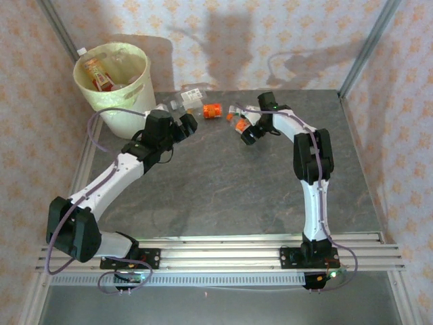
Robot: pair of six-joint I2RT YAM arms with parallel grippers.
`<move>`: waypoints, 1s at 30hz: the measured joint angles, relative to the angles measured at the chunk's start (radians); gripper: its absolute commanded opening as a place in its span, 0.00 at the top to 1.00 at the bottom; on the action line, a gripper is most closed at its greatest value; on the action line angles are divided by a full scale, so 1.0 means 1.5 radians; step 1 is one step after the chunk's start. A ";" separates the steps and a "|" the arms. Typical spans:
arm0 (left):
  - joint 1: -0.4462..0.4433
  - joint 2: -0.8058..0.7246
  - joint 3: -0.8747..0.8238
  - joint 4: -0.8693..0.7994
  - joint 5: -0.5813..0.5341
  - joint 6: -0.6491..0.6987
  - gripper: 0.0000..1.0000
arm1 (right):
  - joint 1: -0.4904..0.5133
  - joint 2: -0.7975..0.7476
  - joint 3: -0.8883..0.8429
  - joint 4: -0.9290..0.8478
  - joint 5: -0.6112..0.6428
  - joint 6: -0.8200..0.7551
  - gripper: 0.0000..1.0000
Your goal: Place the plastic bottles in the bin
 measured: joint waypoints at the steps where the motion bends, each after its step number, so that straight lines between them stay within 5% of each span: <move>1: -0.002 0.003 -0.002 0.008 0.000 -0.005 0.00 | 0.001 0.000 -0.004 0.005 0.004 0.003 0.18; 14: -0.031 0.066 -0.003 0.057 0.001 -0.032 0.00 | 0.011 -0.026 -0.072 0.100 0.022 0.025 0.49; 22: -0.044 0.081 -0.010 0.129 0.028 -0.054 0.00 | 0.011 -0.209 -0.297 0.194 -0.012 0.077 0.58; 30: -0.069 0.171 -0.004 0.246 0.157 -0.084 0.00 | 0.012 -0.450 -0.519 0.352 -0.108 0.289 0.59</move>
